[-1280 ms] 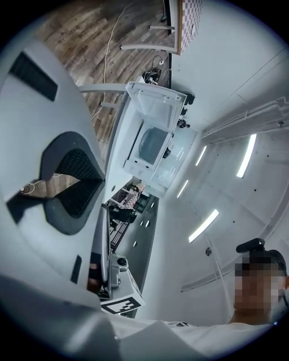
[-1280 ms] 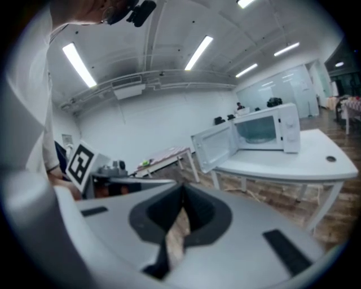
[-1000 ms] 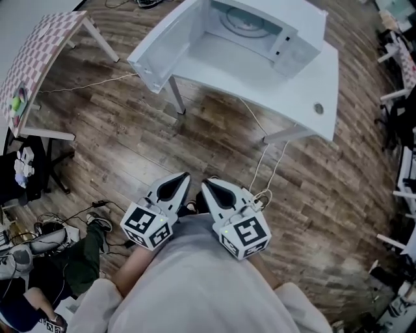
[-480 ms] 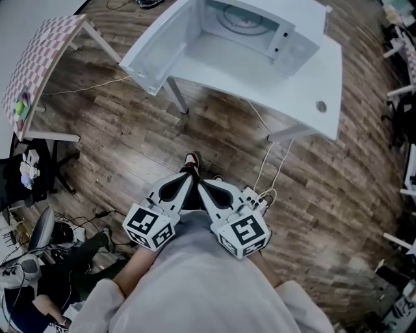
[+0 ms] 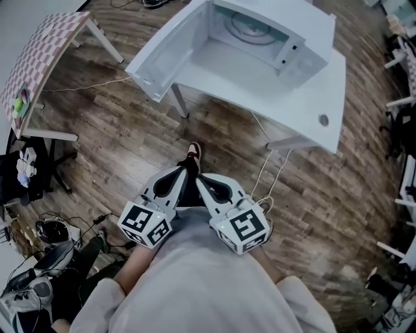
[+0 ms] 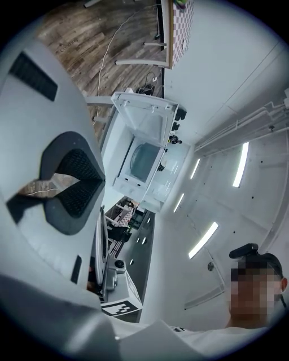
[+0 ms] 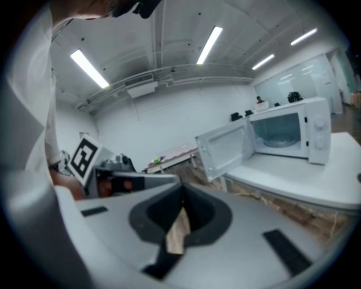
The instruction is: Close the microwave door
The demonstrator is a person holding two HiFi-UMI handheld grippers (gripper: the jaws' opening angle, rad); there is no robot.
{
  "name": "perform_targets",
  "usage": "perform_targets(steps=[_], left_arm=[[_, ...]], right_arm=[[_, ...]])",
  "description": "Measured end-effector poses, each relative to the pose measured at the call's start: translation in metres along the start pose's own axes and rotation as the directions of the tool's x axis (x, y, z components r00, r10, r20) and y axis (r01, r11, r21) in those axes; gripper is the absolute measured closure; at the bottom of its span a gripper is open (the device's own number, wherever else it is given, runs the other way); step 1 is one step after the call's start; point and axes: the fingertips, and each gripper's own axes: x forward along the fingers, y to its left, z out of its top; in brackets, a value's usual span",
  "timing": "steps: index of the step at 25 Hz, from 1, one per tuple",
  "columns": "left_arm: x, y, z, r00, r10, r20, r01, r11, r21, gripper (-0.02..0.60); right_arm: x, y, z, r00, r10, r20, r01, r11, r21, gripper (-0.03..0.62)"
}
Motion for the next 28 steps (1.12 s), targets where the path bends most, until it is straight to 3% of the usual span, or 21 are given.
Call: perform_targets(steps=[9, 20, 28], left_arm=[[0.018, 0.046, 0.036, 0.999, 0.031, 0.018, -0.031, 0.999, -0.036, 0.568], [0.056, 0.087, 0.076, 1.0, -0.027, 0.006, 0.028, 0.999, -0.045, 0.568], [0.073, 0.111, 0.114, 0.998, -0.052, 0.042, 0.054, 0.998, -0.045, 0.568]], right_arm=[[0.048, -0.021, 0.028, 0.999, 0.02, -0.025, -0.021, 1.0, -0.014, 0.571], [0.106, -0.063, 0.073, 1.0, -0.01, -0.017, 0.01, 1.0, -0.021, 0.571], [0.139, -0.078, 0.111, 1.0, 0.003, -0.005, -0.003, 0.998, -0.063, 0.571]])
